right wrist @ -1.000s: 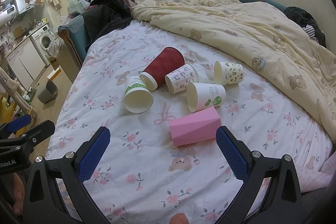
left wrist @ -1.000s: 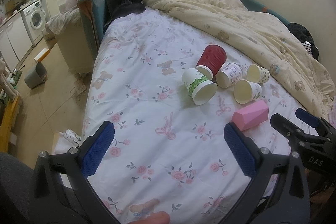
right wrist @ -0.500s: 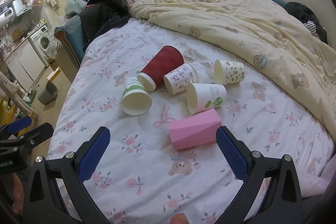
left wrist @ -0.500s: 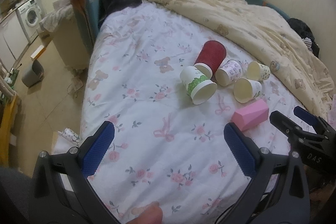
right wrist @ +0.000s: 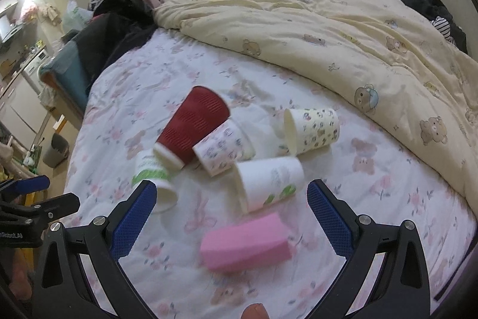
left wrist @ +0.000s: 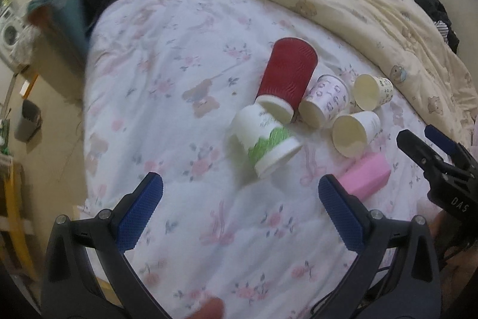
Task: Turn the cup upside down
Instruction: 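Move the left gripper down to the red ribbed cup and close on it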
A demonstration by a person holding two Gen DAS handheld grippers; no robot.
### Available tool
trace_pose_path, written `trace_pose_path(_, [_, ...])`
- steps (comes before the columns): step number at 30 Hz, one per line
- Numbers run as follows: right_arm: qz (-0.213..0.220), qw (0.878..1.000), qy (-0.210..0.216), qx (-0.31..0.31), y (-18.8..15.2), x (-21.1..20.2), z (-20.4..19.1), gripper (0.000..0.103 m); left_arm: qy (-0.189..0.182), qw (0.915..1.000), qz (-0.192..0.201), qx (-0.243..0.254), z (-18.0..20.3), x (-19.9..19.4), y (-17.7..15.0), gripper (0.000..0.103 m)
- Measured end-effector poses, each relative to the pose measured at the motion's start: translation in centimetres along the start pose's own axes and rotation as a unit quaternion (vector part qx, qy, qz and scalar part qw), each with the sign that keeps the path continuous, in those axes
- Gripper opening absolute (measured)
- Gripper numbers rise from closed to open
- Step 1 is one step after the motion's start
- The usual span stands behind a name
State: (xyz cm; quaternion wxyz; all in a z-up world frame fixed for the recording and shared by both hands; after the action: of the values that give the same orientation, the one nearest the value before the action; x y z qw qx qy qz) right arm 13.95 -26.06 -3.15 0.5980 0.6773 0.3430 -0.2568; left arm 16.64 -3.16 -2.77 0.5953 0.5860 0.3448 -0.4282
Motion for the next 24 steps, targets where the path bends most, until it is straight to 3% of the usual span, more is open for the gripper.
trace_pose_path(6, [-0.019,1.0,-0.016,0.011,2.3,2.9,2.0,0.103,-0.011,0.9979,-0.045,0.044,1.8,4.5,4.3,0.102])
trace_pose_path(9, [-0.031,0.999,-0.028,0.02,2.8,4.2,3.1,0.103,-0.017,0.995,-0.067,0.073,3.1,6.9,6.0,0.097])
trace_pose_path(13, [-0.063,0.996,-0.035,0.057,2.5,5.6,4.7,0.103,-0.011,0.9929,-0.074,0.092,4.5,9.7,7.9,0.096])
trace_pose_path(19, [-0.068,0.994,-0.034,0.077,2.4,5.4,5.5,0.103,-0.05,0.9885,-0.122,0.075,6.2,14.2,10.4,0.089])
trace_pose_path(24, [-0.064,0.994,-0.031,0.078,2.7,5.3,5.3,0.103,-0.033,0.989,-0.114,0.088,7.1,16.0,11.4,0.087])
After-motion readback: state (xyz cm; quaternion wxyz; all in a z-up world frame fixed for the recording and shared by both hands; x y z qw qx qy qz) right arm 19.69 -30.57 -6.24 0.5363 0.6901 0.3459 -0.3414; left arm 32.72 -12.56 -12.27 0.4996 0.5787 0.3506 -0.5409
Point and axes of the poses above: each gripper's, at about its wrist camera, not at the fingertips, and x roughly the way its jaws point, z to its right, y to its top, the point moved 1 cm from there along x, roughly the way its jaws point, and after that the axes turned 2 degrees about z, right-handed, at the moved point
